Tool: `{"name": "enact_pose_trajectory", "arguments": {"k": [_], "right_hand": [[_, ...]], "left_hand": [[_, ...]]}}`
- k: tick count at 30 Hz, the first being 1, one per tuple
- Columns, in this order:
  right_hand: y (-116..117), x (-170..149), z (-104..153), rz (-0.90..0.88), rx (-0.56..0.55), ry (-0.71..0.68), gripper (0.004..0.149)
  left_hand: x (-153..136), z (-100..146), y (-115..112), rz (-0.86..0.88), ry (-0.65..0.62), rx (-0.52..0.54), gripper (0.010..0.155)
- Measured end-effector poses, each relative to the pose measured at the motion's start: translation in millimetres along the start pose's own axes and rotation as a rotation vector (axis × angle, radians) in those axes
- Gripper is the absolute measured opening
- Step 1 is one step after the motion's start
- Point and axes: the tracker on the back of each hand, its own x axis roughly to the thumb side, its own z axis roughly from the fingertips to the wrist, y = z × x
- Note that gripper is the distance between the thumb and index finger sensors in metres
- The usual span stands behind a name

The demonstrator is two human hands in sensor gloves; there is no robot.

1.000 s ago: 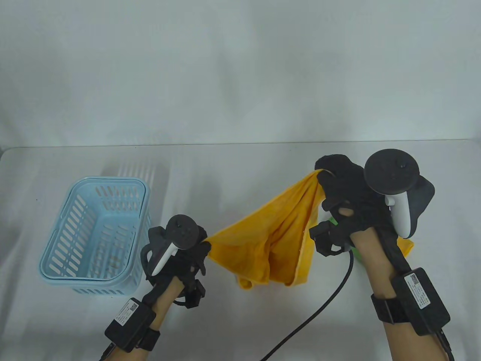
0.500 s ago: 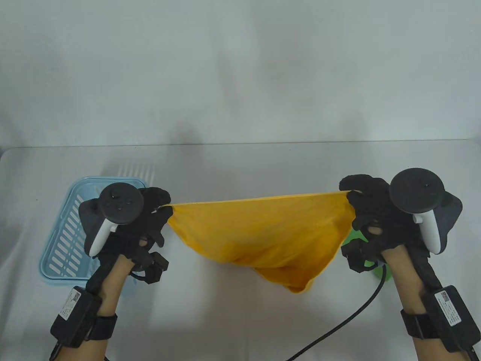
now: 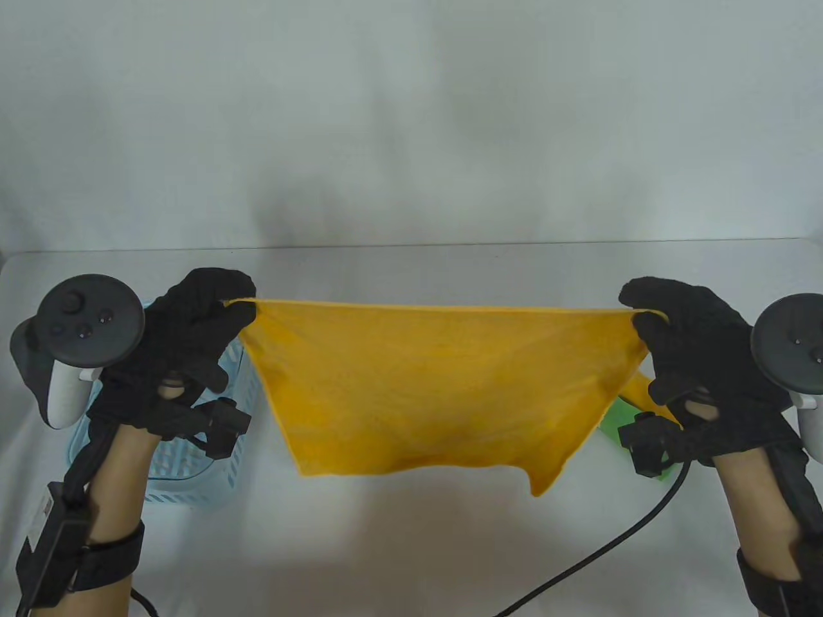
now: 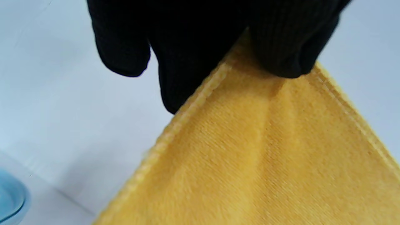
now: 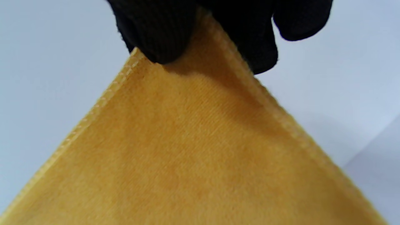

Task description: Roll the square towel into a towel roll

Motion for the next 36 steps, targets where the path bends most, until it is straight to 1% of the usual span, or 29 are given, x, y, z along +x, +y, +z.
{"name": "enact_pose_trajectory", "arguments": {"k": [2, 4, 6, 8, 9, 11, 12, 13, 14, 16, 20, 23, 26, 28, 31, 36], "right_hand": [[1.0, 5.0, -8.1, 0.018, -0.021, -0.001, 0.042], [14.5, 4.1, -25.1, 0.096, -0.043, 0.025, 0.042], [34.8, -4.2, -41.9, 0.182, -0.035, 0.069, 0.041], [62.7, -20.4, -59.3, 0.260, -0.018, 0.127, 0.040], [76.8, -30.1, -66.8, 0.274, -0.009, 0.161, 0.039], [99.6, -47.6, -77.9, 0.255, -0.017, 0.224, 0.038], [108.1, -53.5, -84.1, 0.235, -0.024, 0.251, 0.038], [111.5, -55.5, -88.2, 0.227, -0.029, 0.264, 0.038], [112.7, -55.6, -92.7, 0.216, -0.047, 0.276, 0.038], [108.2, -50.3, -100.9, 0.153, -0.085, 0.292, 0.038], [81.1, -28.9, -113.3, 0.020, -0.169, 0.267, 0.038], [72.7, -25.8, -114.1, 0.005, -0.170, 0.259, 0.039], [78.5, -35.7, -107.4, 0.069, -0.116, 0.275, 0.038], [87.6, -47.9, -99.3, 0.104, -0.079, 0.283, 0.038], [100.7, -66.4, -84.0, 0.103, -0.042, 0.291, 0.038], [111.1, -87.2, -64.2, 0.085, 0.015, 0.307, 0.038]], "left_hand": [[0.5, -11.5, 2.5, -0.017, 0.017, 0.010, 0.041], [-4.5, -26.1, -3.0, -0.042, 0.058, -0.007, 0.041], [-15.5, -42.8, -16.5, -0.081, 0.125, -0.045, 0.041], [-28.3, -57.1, -33.4, -0.132, 0.191, -0.085, 0.040], [-35.5, -63.5, -42.6, -0.169, 0.223, -0.108, 0.040], [-45.9, -71.7, -56.5, -0.224, 0.272, -0.110, 0.040], [-50.1, -75.7, -62.2, -0.250, 0.293, -0.103, 0.040], [-51.5, -78.0, -64.4, -0.254, 0.303, -0.091, 0.040], [-51.1, -81.1, -65.0, -0.247, 0.314, -0.075, 0.040], [-43.2, -87.3, -58.1, -0.215, 0.301, -0.027, 0.040], [-17.8, -97.0, -35.5, -0.184, 0.267, 0.016, 0.040], [-5.3, -98.0, -29.8, -0.206, 0.246, 0.020, 0.040], [-11.1, -93.6, -41.4, -0.250, 0.261, -0.049, 0.040], [-25.4, -85.9, -56.5, -0.285, 0.282, -0.100, 0.040], [-40.7, -74.4, -70.9, -0.255, 0.309, -0.126, 0.040], [-55.3, -55.0, -85.1, -0.232, 0.340, -0.150, 0.040]]}}
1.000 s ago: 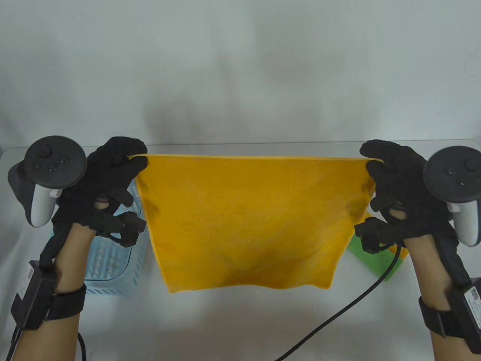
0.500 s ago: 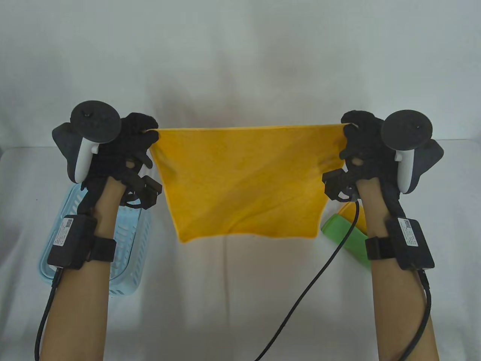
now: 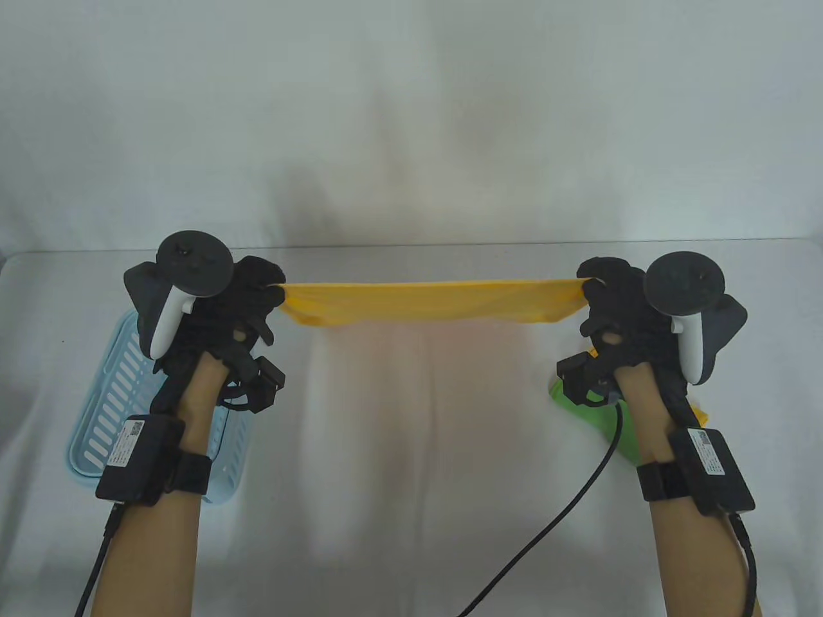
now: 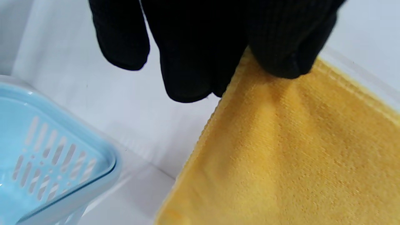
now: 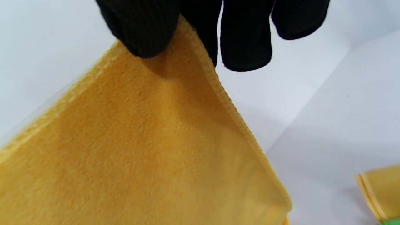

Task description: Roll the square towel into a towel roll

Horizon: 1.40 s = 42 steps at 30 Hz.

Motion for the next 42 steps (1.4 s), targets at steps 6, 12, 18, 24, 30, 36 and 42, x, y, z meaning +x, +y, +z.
{"name": "enact_pose_trajectory", "arguments": {"k": [6, 12, 18, 24, 30, 36, 42], "right_hand": [[20.8, -46.2, 27.0, 0.045, 0.148, -0.020, 0.038], [29.4, -93.6, 56.2, 0.062, 0.334, -0.024, 0.038], [30.1, -125.2, 82.9, 0.094, 0.558, -0.024, 0.037], [25.9, -138.5, 100.5, 0.086, 0.660, -0.023, 0.037], [15.7, -140.6, 117.9, 0.066, 0.737, -0.044, 0.037], [13.1, -132.3, 109.7, 0.056, 0.663, -0.051, 0.037], [25.6, -119.8, 82.3, 0.108, 0.535, -0.044, 0.038]], "left_hand": [[-34.4, 21.9, -44.2, -0.047, -0.002, -0.114, 0.040], [-58.7, 53.9, -76.6, -0.098, -0.084, -0.253, 0.041], [-68.3, 91.7, -92.9, -0.199, -0.213, -0.392, 0.041], [-71.2, 116.5, -98.2, -0.274, -0.278, -0.474, 0.041], [-80.4, 132.5, -106.3, -0.259, -0.296, -0.668, 0.041], [-73.4, 122.4, -102.7, -0.273, -0.234, -0.562, 0.041], [-57.9, 92.7, -104.6, -0.323, -0.111, -0.417, 0.041]]}}
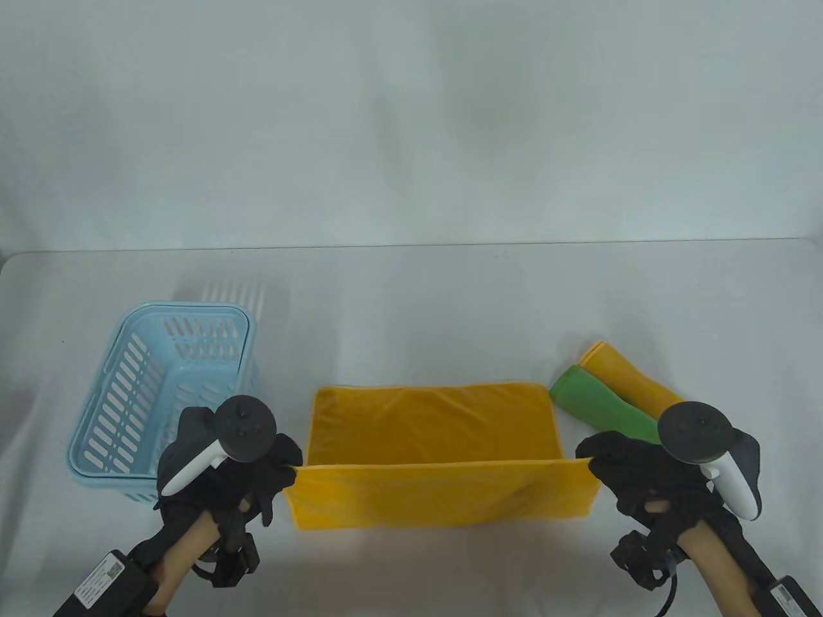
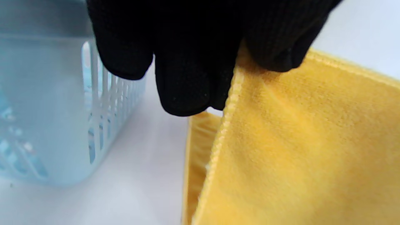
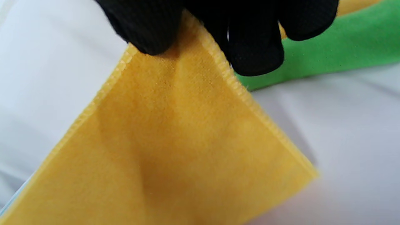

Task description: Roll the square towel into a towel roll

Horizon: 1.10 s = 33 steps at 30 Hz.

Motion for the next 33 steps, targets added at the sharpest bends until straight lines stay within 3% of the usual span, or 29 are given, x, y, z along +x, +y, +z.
{"name": "enact_pose_trajectory", "arguments": {"k": [4, 13, 22, 33], "right_hand": [[1.6, 5.2, -25.3, 0.026, -0.047, 0.039, 0.038], [11.0, 15.3, -79.4, 0.082, -0.089, 0.136, 0.038], [36.8, 20.8, -128.2, 0.283, -0.201, 0.283, 0.039], [75.3, 23.0, -160.2, 0.554, -0.309, 0.338, 0.040]], "left_hand": [[5.6, -23.2, 10.3, -0.041, 0.062, 0.064, 0.041], [17.4, -76.6, 15.7, -0.119, 0.226, 0.076, 0.041], [28.5, -130.0, -7.7, -0.305, 0.392, 0.105, 0.042], [22.0, -169.1, -45.0, -0.319, 0.466, 0.137, 0.043]]}}
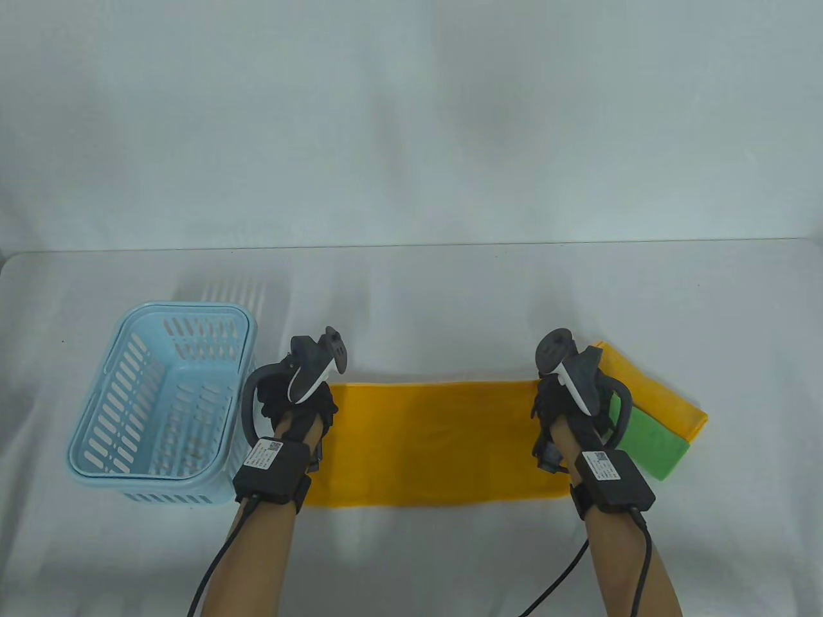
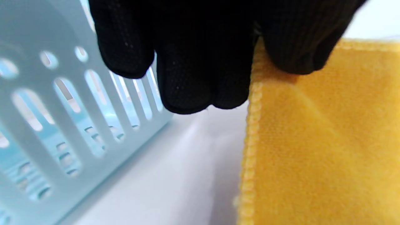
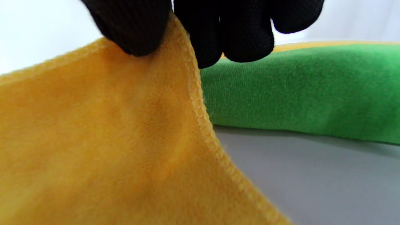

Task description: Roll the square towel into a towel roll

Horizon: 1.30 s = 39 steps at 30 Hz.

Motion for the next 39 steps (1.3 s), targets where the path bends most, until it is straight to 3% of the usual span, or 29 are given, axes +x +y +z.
{"name": "enact_pose_trajectory", "arguments": {"k": [8, 17, 23, 27, 32, 39], "right_hand": [[0.2, -1.6, -1.3, 0.016, -0.010, 0.034, 0.057], [-20.1, -7.6, 11.5, 0.009, -0.037, 0.024, 0.073], [-38.0, -6.5, 37.5, -0.006, -0.070, -0.060, 0.076], [-45.6, -4.4, 70.0, -0.081, -0.090, -0.177, 0.077], [-48.4, 2.6, 102.3, -0.189, -0.047, -0.307, 0.079], [-45.2, 24.5, 134.6, -0.212, -0.026, -0.425, 0.080]], "left_hand": [[-5.4, -5.8, -15.9, 0.070, 0.015, -0.015, 0.068], [2.2, 14.0, 4.3, 0.114, -0.078, 0.024, 0.076], [-2.2, 45.7, 28.9, 0.191, -0.189, 0.083, 0.080], [-20.4, 81.8, 40.6, 0.219, -0.306, 0.181, 0.081], [-44.6, 118.1, 45.0, 0.255, -0.389, 0.265, 0.082], [-67.5, 143.5, 42.7, 0.349, -0.441, 0.347, 0.082]]}}
